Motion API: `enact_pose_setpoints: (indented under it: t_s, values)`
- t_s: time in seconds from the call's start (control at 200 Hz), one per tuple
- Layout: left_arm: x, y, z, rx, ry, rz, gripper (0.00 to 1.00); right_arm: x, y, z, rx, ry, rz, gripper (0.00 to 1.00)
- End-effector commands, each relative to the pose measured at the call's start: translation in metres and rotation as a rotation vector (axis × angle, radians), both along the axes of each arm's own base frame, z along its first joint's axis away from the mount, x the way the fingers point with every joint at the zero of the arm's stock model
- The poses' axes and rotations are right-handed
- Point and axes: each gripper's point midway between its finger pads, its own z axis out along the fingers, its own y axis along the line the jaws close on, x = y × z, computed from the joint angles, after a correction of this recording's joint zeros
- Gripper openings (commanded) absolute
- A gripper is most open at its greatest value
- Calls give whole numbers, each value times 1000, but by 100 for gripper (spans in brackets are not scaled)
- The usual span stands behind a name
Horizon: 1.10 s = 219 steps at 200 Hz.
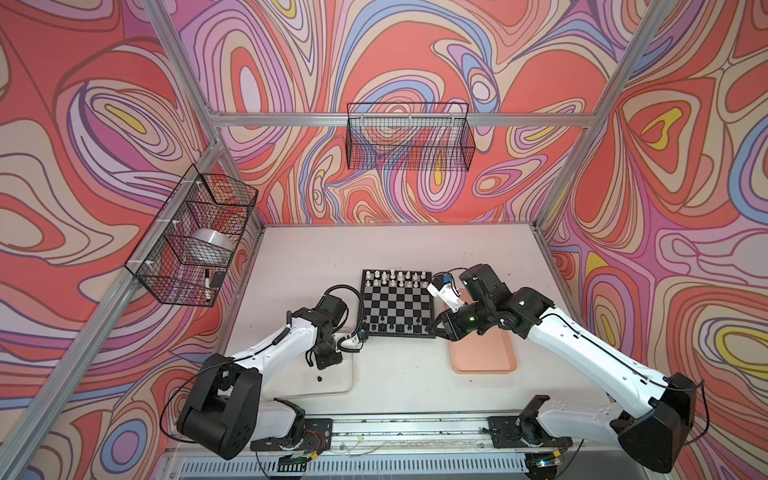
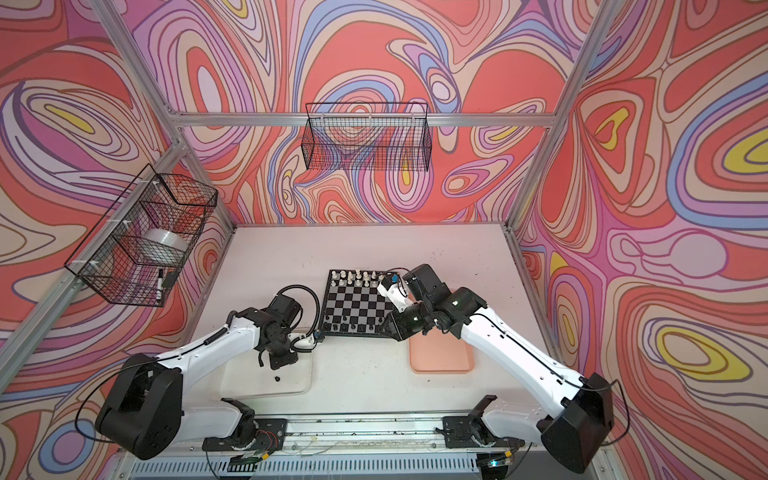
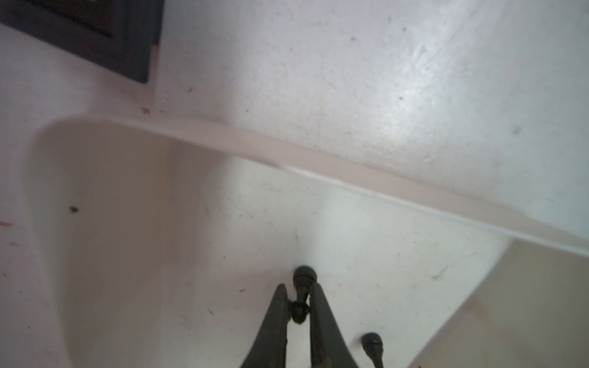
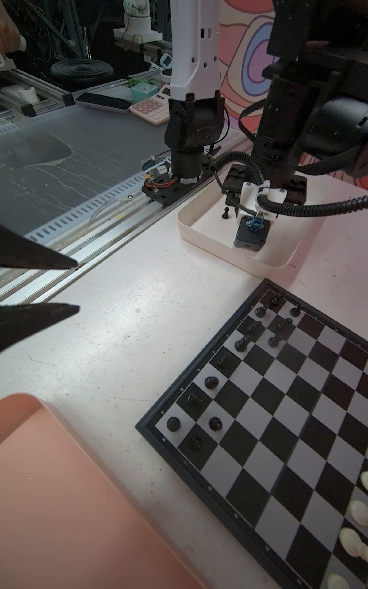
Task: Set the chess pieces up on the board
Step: 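Lower and close the left gripper around another black pawn in the white tray, then lift the black pawn and carry it over the board's black rows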
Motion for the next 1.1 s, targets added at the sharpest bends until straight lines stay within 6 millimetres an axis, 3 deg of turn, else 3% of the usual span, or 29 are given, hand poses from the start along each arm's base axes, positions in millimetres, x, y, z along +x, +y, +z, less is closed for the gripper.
enact_pose_setpoints:
  t_s: [0.0, 0.265, 0.536, 0.921, 1.092]
  values:
    - [0, 3, 2, 7, -10, -17, 12, 0, -2, -3, -7, -13, -2, 20]
    - [3, 1, 10, 0, -15, -13, 11, 0, -1, -5, -8, -12, 0, 20]
    - [14, -6, 34, -23, -40, -10, 11, -1, -2, -7, -11, -6, -1, 20]
    - [45, -23, 75, -42, -98, -42, 11, -2, -3, -6, -3, -13, -3, 20]
    - [62, -42, 91, -50, -128, -80, 11, -4, -4, -7, -4, -9, -5, 20]
